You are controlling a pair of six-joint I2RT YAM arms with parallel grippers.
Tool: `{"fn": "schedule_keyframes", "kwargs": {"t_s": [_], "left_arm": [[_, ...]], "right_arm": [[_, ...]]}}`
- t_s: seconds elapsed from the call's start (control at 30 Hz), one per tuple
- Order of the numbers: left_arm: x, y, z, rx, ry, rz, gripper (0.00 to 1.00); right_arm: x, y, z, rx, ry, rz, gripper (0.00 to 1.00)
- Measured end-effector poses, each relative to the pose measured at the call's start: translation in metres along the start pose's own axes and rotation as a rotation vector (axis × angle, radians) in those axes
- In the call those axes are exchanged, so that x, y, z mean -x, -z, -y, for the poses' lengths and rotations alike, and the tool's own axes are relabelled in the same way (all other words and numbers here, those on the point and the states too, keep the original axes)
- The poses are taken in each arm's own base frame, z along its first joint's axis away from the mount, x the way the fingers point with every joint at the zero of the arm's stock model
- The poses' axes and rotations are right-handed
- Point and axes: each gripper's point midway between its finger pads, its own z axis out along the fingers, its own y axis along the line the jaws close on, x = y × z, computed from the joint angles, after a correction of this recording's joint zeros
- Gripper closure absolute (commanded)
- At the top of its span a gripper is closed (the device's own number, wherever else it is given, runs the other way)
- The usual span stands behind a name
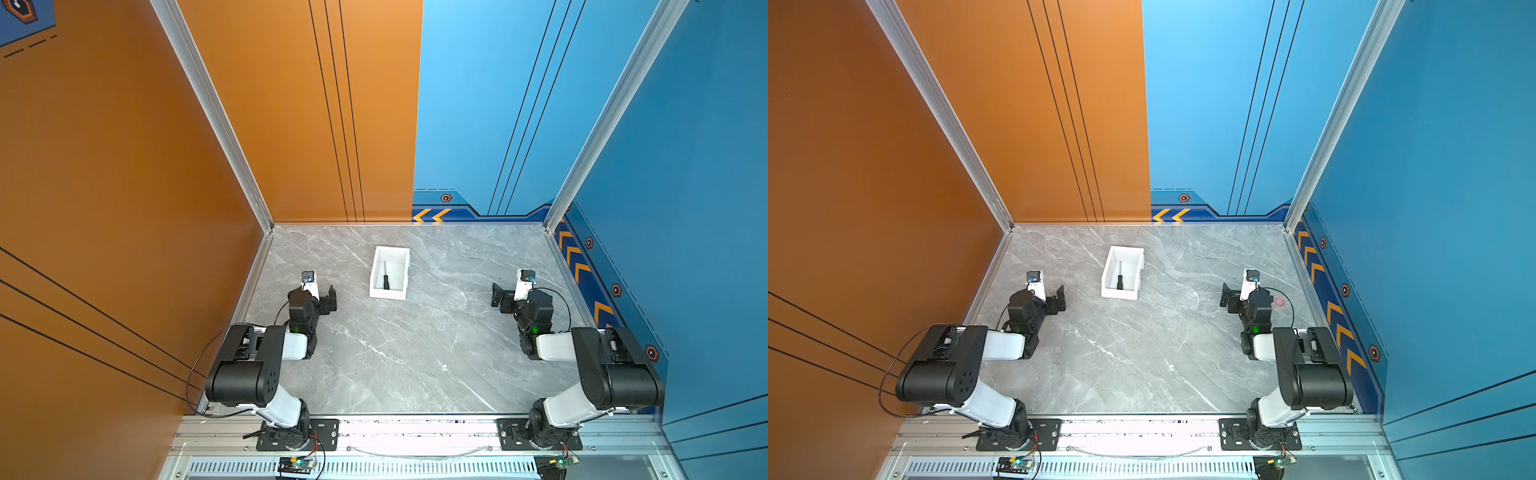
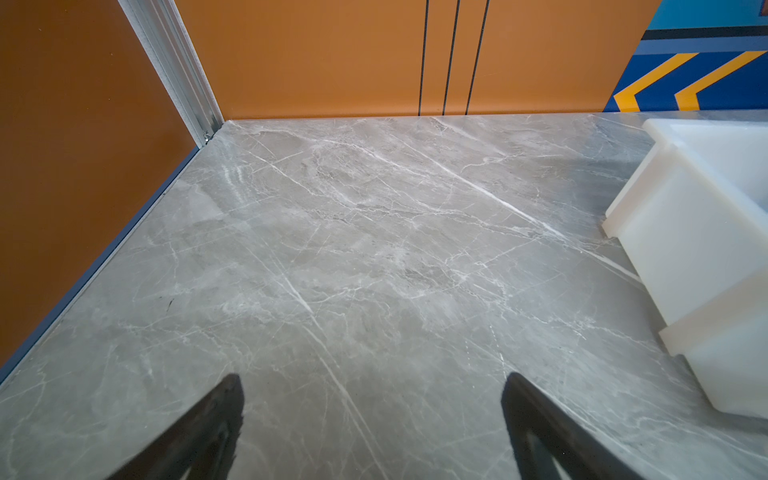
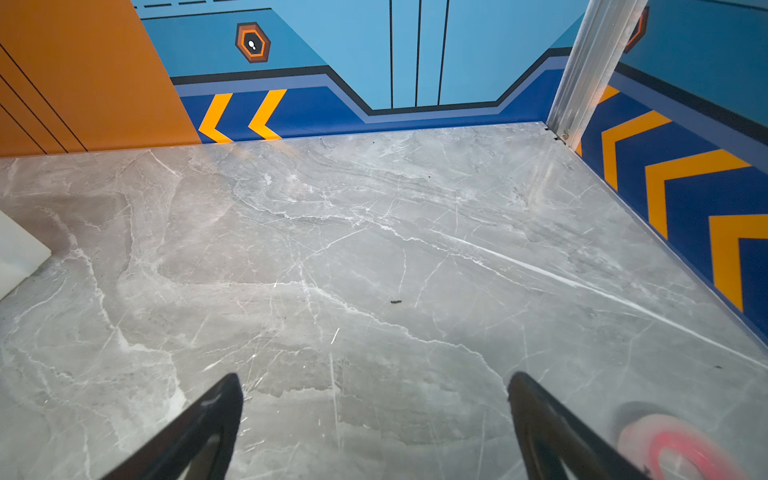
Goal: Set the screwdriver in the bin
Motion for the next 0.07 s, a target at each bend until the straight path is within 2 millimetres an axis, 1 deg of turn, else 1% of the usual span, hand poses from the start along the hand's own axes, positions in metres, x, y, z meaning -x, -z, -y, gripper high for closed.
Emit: {"fn": "schedule_keyframes", "kwargs": {"t_s": [0.07], "left_arm": [[0.0000,0.0000,0.0000,0.000,0.000,0.000,0.02]], "right_arm": [[0.0000,0.0000,0.0000,0.000,0.000,0.000,0.00]]}}
